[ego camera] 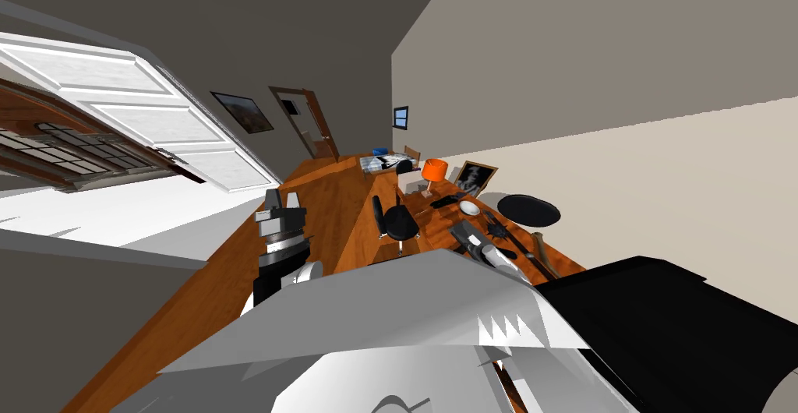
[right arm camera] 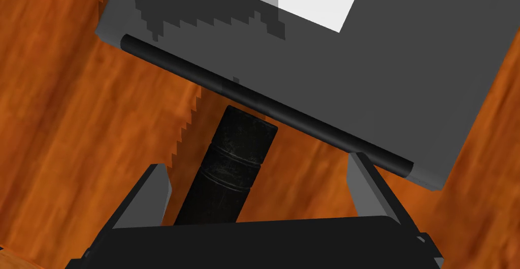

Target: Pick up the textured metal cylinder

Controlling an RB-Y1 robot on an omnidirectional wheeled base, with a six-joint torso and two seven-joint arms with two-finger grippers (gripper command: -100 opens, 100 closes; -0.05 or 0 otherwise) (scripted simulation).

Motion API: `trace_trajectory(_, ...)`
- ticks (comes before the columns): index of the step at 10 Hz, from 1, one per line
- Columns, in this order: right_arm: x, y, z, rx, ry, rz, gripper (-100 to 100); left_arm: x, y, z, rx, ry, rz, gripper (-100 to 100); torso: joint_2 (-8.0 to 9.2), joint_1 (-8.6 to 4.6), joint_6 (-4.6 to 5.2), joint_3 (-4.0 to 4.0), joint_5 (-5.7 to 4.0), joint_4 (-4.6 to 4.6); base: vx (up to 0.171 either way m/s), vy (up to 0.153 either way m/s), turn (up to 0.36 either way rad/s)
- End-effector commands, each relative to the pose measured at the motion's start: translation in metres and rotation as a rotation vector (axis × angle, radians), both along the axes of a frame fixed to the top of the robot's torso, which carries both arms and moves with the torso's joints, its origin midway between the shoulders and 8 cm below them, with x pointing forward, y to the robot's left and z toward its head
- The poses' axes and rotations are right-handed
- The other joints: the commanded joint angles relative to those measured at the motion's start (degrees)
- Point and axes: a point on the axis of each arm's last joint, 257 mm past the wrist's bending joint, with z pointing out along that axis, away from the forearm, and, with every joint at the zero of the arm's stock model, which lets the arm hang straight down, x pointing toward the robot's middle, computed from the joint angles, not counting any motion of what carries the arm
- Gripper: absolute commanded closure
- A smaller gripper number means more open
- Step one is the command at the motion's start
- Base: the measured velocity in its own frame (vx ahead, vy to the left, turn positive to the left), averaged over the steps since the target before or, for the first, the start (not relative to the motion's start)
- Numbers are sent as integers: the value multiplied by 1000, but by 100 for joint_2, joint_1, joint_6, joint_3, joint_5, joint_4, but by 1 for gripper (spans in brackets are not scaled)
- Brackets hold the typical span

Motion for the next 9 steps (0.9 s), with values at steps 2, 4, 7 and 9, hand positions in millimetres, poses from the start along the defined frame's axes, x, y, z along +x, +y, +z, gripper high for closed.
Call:
trace_trajectory(2, -1, 14, -9, 70, -35, -67, -100, 0, 0, 0, 0, 0, 0, 0, 7, -4, -1, 4, -1, 2, -57, -64, 88)
trace_trajectory(4, -2, 27, -17, 127, -62, -119, -100, 0, 0, 0, 0, 0, 0, 0, 2, 2, 0, 2, 0, 1, -43, -52, 105)
trace_trajectory(7, -2, 45, -27, 196, -94, -182, -100, 0, 0, 0, 0, 0, 0, 0, 2, -4, 0, 2, -1, 1, -44, -63, 91)
trace_trajectory(9, -1, 57, -33, 244, -116, -225, -100, 0, 0, 0, 0, 0, 0, 0, 6, -6, -2, 4, -2, 2, -57, -61, 108)
